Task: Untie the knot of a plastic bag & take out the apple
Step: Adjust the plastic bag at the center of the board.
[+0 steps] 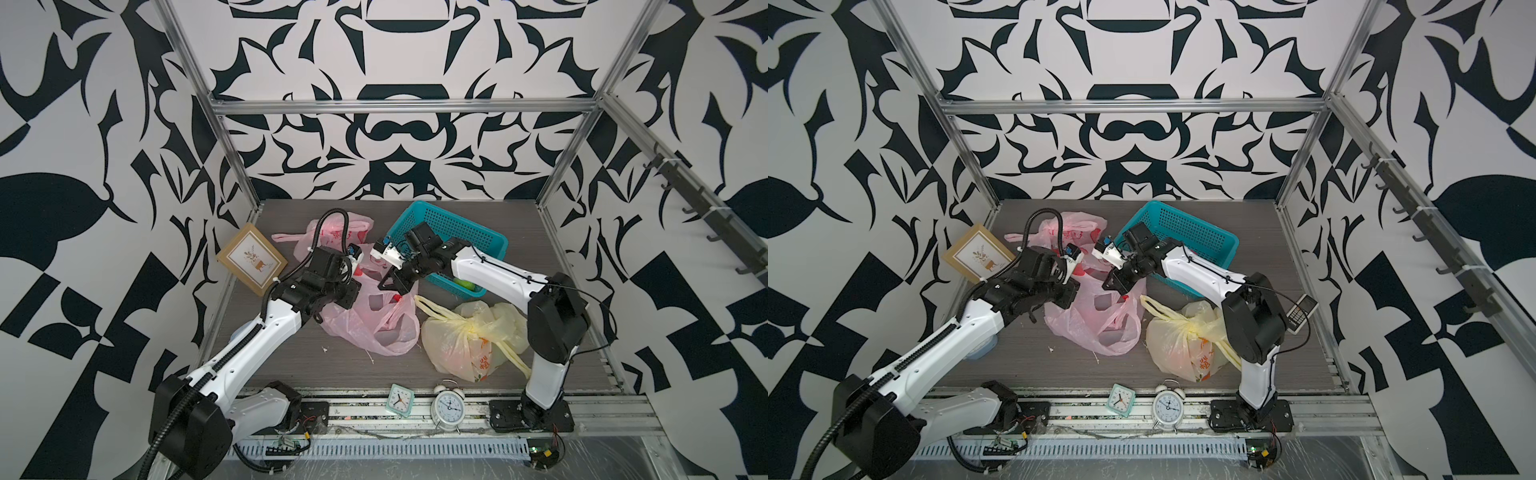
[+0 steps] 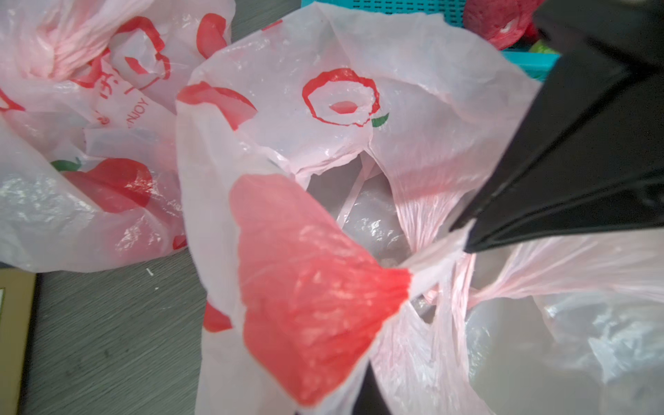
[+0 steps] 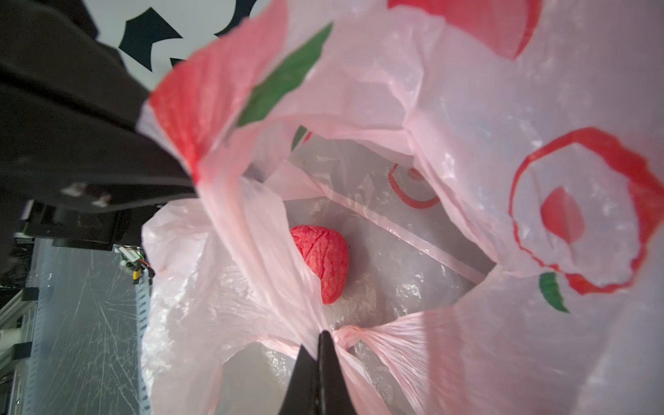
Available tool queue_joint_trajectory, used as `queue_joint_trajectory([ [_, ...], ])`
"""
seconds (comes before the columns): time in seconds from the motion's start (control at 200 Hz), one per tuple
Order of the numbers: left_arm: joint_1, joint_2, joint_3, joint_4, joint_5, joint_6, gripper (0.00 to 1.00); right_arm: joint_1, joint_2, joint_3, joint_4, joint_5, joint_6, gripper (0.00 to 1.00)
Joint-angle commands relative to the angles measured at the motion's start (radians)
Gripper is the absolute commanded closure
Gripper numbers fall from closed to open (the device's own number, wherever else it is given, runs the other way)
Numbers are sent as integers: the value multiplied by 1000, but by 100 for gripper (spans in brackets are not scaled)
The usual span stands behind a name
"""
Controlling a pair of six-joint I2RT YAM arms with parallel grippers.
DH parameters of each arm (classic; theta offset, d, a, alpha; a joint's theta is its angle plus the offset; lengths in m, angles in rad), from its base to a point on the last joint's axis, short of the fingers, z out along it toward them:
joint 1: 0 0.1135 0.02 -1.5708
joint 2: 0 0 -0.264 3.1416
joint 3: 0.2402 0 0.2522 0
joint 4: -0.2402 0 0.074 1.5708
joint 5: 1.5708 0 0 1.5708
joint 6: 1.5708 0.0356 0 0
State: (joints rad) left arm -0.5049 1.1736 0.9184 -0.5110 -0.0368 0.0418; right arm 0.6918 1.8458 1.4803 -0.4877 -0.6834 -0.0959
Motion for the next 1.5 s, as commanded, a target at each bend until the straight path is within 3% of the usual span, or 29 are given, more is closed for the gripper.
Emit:
queue_joint_trajectory([
  [0.0, 9, 26, 55, -39, -67, -17, 94, 7, -75, 44, 22, -105, 55, 100],
  [0.095, 8, 27, 82, -68, -74, -33, 72, 9, -82, 50, 64, -174, 122, 100],
  [0.185, 8, 8, 110, -96, -89, -49, 59, 13, -73, 48, 139, -227, 231, 100],
  [0.335, 9, -65, 151, -149, -118, -88, 51, 24, -54, 21, 314, -233, 450, 100],
  [0.475, 8, -135, 187, -230, -119, -148, 50, 35, -21, -1, 450, -183, 632, 100],
  [0.615, 8, -204, 209, -308, -46, -200, 41, 58, -4, -13, 518, -125, 695, 100],
  [0.825, 8, -252, 183, -354, 134, -303, 50, 82, 18, -3, 597, -109, 757, 100],
  [1.22, 8, -213, 91, -378, 1, -326, 55, 95, 7, -18, 732, -103, 867, 100],
  [1.495, 8, -270, 16, -202, 43, -343, 50, 103, 27, -33, 852, -141, 980, 100],
])
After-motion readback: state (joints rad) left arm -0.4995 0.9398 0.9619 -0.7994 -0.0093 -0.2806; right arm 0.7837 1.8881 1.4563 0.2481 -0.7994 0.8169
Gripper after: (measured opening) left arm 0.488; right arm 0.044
